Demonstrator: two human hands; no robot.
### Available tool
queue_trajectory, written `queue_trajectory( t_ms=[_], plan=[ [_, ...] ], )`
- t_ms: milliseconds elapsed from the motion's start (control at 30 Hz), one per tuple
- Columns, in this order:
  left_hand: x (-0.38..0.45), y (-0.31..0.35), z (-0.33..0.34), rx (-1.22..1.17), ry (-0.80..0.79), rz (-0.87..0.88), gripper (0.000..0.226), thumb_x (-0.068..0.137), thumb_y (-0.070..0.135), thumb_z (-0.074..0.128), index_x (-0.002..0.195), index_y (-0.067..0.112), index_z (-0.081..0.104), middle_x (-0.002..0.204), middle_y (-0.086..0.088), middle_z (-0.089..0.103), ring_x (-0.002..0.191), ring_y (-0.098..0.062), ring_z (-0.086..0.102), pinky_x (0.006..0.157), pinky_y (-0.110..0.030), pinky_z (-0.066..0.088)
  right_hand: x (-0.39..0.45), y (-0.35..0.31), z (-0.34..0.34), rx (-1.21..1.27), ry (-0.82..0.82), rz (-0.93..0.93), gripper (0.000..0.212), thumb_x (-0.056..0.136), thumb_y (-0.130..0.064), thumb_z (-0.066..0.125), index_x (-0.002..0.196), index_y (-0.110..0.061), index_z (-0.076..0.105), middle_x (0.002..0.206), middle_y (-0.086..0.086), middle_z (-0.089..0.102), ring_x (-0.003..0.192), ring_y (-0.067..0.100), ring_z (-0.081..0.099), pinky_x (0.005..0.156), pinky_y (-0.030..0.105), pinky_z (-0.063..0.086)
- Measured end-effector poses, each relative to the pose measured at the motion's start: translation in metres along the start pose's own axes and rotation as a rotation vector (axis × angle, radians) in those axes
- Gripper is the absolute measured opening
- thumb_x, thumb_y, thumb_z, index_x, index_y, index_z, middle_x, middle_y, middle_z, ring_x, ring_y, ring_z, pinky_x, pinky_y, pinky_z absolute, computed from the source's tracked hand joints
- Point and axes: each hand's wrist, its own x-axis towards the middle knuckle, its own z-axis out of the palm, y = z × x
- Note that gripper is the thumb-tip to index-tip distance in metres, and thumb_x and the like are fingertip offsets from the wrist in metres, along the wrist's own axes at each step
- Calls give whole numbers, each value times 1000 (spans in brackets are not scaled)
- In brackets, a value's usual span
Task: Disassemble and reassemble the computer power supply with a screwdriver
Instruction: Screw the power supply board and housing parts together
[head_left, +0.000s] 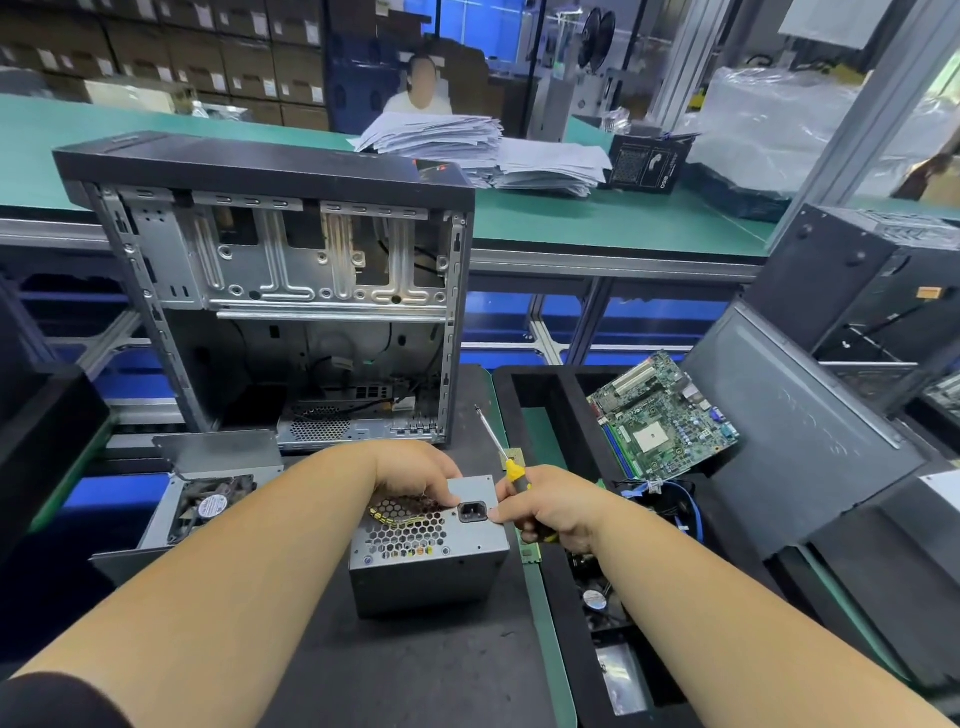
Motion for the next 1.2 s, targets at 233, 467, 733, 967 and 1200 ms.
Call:
queue_trajectory(
  t_ms=[233,467,733,967,1200],
  plan=[
    [-3,3,0,34,-27,9,12,93,18,61,97,27,68,98,3,69,93,-17,62,94,-39,49,-2,0,-3,0,-41,27,23,84,-2,71,68,-15,61,55,-1,46,44,9,36,46,19,38],
    [-2,4,-2,14,-48,-7,11,94,17,60,98,24,68,103,-2,69,95,-20,62,95,-40,49,-3,-3,-4,14,-63,32,26,85,-1,70,67,-15,58,53,-3,46,42,8,35,47,19,37],
    [8,5,-5,-85,-71,-75,12,93,26,61,101,18,66,124,-11,56,102,-23,56,89,-35,45,-11,-7,-8,-136,106,-33,10,82,-16,72,83,-16,62,70,3,62,52,12,43,49,21,37],
    [18,5,-3,-91,-82,-75,22,92,27,62,109,13,67,135,-18,55,127,-37,50,110,-51,38,-34,-18,-36,-394,358,-163,25,83,-16,49,106,-22,39,82,3,68,69,18,56,63,35,43],
    [15,2,-2,-151,-127,-51,15,95,22,58,100,14,70,96,-5,68,88,-24,58,85,-36,46,-56,-38,-45,-384,471,-351,21,87,-16,68,94,-25,51,87,5,68,68,16,56,64,33,45]
  ],
)
